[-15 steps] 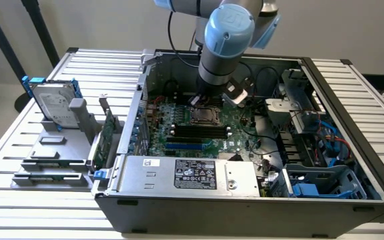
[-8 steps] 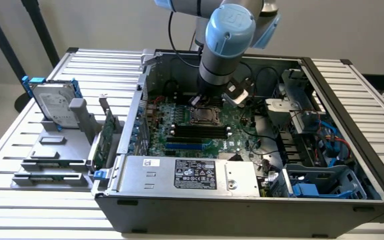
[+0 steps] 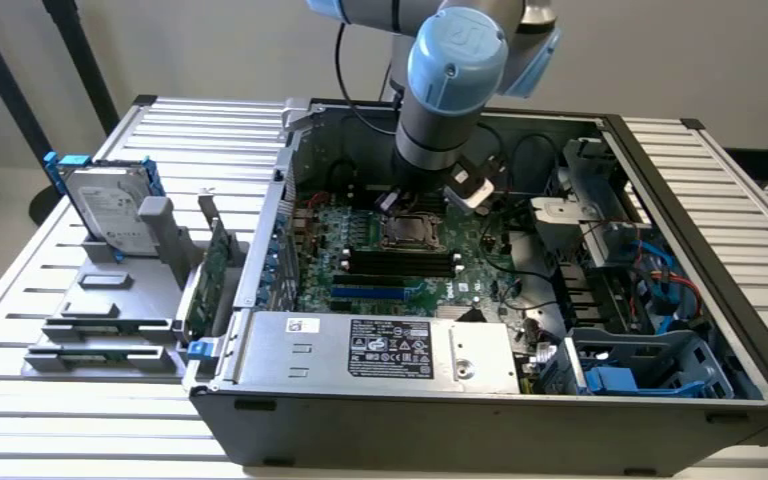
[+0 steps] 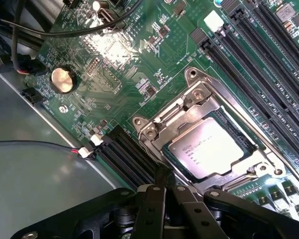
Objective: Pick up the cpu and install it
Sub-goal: 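Install the first cpu locking lever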
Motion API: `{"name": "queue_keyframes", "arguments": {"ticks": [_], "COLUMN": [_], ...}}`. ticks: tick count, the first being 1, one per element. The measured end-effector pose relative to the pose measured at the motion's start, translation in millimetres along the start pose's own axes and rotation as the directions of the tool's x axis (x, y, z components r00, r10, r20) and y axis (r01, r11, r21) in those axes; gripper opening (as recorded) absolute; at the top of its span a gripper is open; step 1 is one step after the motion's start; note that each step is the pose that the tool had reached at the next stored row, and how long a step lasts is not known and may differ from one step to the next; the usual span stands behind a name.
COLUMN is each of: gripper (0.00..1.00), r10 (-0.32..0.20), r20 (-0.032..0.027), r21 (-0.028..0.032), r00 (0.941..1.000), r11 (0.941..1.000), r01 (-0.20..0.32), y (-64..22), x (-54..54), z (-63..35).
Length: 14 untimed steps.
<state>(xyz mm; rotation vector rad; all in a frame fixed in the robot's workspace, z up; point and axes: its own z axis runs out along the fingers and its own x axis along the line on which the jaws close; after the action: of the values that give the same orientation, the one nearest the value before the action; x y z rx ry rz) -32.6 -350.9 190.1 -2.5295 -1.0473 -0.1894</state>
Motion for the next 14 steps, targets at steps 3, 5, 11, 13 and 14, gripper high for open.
{"name": "queue_keyframes", "arguments": {"ticks": [3,5,11,13,14], "gripper": [0.11,0.11,0.11,0.11,0.11], "r10": [0.0,0.001,0.002,0.002,0.002], "r20": [0.0008,0.0016,0.0037,0.0041,0.0041], "r21": [0.0009,0.0017,0.0035,0.0039,0.004], "r00": [1.0,1.0,1.0,1.0,1.0], "r11": [1.0,1.0,1.0,1.0,1.0], "r01": [0.0,-0.001,-0.002,-0.002,-0.002], "y": [-1.0,-1.2,-2.6,-3.2,-3.4], "x": [-0.9,-1.0,0.1,0.7,1.0], "z": [-0.1,-0.2,0.4,0.7,0.9]}}
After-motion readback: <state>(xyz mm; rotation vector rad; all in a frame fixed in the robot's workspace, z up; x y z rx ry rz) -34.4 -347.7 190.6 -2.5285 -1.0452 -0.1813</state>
